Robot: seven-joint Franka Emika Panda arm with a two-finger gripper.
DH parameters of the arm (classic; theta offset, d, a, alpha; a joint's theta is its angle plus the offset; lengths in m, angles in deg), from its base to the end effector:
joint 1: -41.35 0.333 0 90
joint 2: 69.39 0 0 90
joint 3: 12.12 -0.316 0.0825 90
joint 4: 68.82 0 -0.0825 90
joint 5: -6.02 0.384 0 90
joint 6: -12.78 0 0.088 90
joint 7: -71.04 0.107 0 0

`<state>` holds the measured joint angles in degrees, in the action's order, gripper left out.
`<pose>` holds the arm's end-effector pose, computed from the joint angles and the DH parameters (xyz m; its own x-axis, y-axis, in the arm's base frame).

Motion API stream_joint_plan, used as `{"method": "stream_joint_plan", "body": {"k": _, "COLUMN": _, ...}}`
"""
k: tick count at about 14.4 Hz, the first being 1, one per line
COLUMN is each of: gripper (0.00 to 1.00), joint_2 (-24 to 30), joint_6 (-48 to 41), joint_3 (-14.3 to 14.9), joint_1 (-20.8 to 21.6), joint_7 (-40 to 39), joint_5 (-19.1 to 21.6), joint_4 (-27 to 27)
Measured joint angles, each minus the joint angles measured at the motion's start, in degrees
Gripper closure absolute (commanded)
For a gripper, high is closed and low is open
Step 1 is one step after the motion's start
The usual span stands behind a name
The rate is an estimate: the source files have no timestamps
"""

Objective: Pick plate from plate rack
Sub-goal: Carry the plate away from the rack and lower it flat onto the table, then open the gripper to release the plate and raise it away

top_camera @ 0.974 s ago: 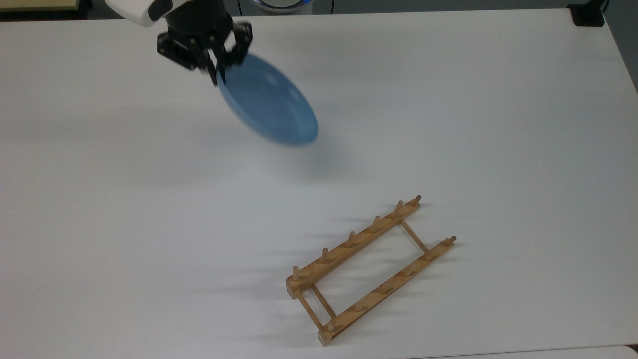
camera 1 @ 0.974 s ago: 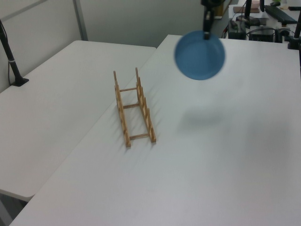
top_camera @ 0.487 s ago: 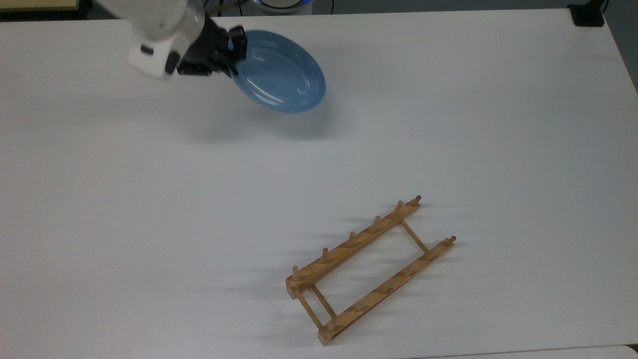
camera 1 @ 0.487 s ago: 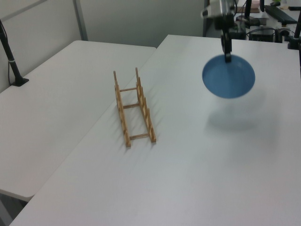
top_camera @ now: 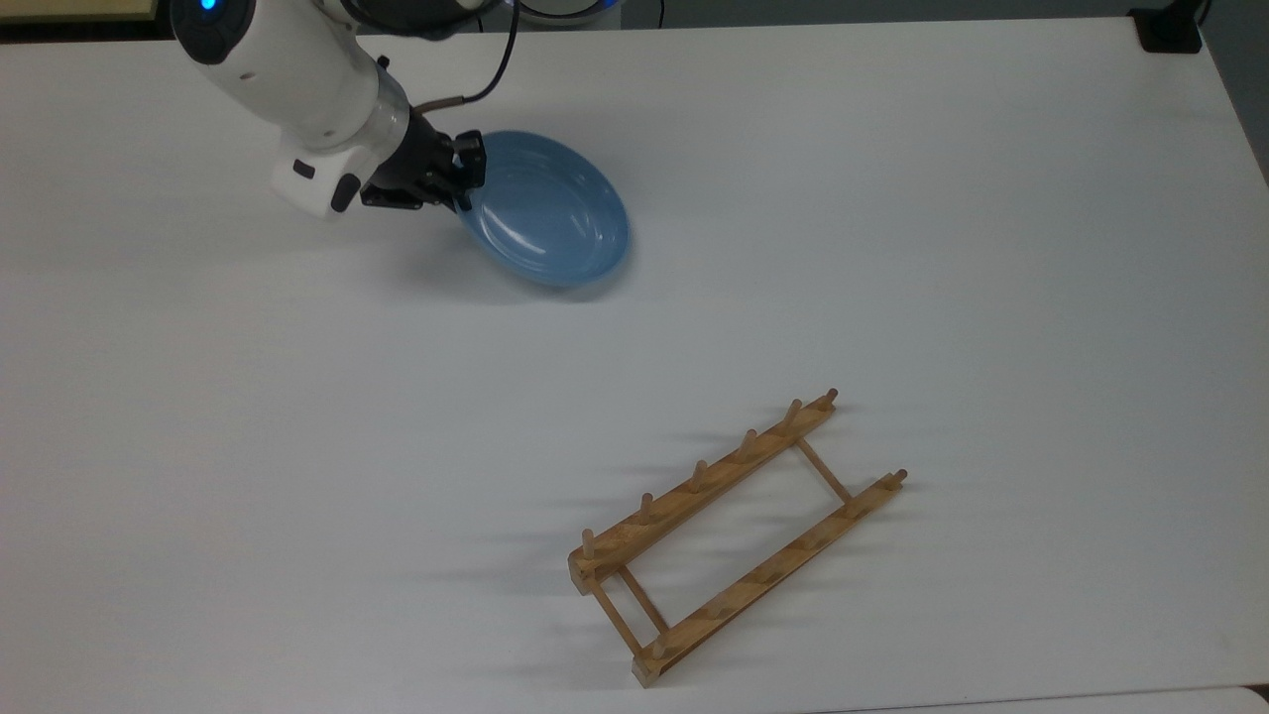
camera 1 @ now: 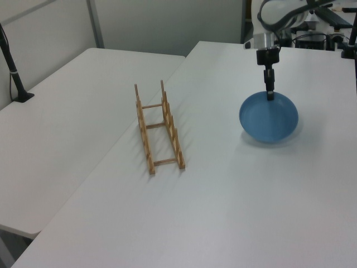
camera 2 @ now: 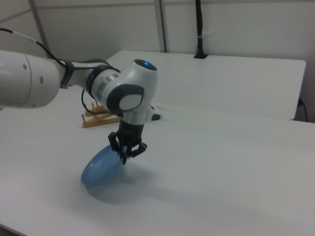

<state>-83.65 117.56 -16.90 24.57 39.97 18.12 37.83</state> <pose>0.5757 -0.1073 0.3676 0.9536 0.2671 -0.1391 0.2126 -0.9242 -0.3173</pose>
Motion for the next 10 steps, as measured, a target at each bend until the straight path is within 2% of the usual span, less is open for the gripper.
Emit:
{"method": "stream_joint_plan", "body": {"k": 1, "gripper": 0.98, "joint_2": -0.1, "joint_6": 1.8, "joint_3": 0.0, "joint_1": -0.2, "joint_7": 0.0, "joint_5": 0.0, "joint_4": 1.2}}
{"method": "stream_joint_plan", "body": {"k": 2, "gripper": 0.77, "joint_2": -0.3, "joint_6": 3.0, "joint_3": 0.0, "joint_1": -0.4, "joint_7": 0.0, "joint_5": 0.2, "joint_4": 2.2}}
{"method": "stream_joint_plan", "body": {"k": 3, "gripper": 0.47, "joint_2": -0.7, "joint_6": 3.8, "joint_3": 0.0, "joint_1": -0.7, "joint_7": 0.0, "joint_5": 0.5, "joint_4": 2.7}}
{"method": "stream_joint_plan", "body": {"k": 4, "gripper": 0.27, "joint_2": -1.0, "joint_6": 4.0, "joint_3": 0.0, "joint_1": -1.0, "joint_7": 0.0, "joint_5": 0.8, "joint_4": 2.8}}
{"method": "stream_joint_plan", "body": {"k": 7, "gripper": 0.24, "joint_2": -1.8, "joint_6": 4.9, "joint_3": 0.0, "joint_1": -1.2, "joint_7": 0.0, "joint_5": 0.8, "joint_4": 2.8}}
{"method": "stream_joint_plan", "body": {"k": 8, "gripper": 0.19, "joint_2": -1.8, "joint_6": 5.0, "joint_3": 0.0, "joint_1": -1.2, "joint_7": 0.0, "joint_5": 0.8, "joint_4": 2.7}}
{"method": "stream_joint_plan", "body": {"k": 10, "gripper": 0.0, "joint_2": -1.7, "joint_6": 5.2, "joint_3": 0.0, "joint_1": -1.2, "joint_7": 0.1, "joint_5": 0.8, "joint_4": 2.1}}
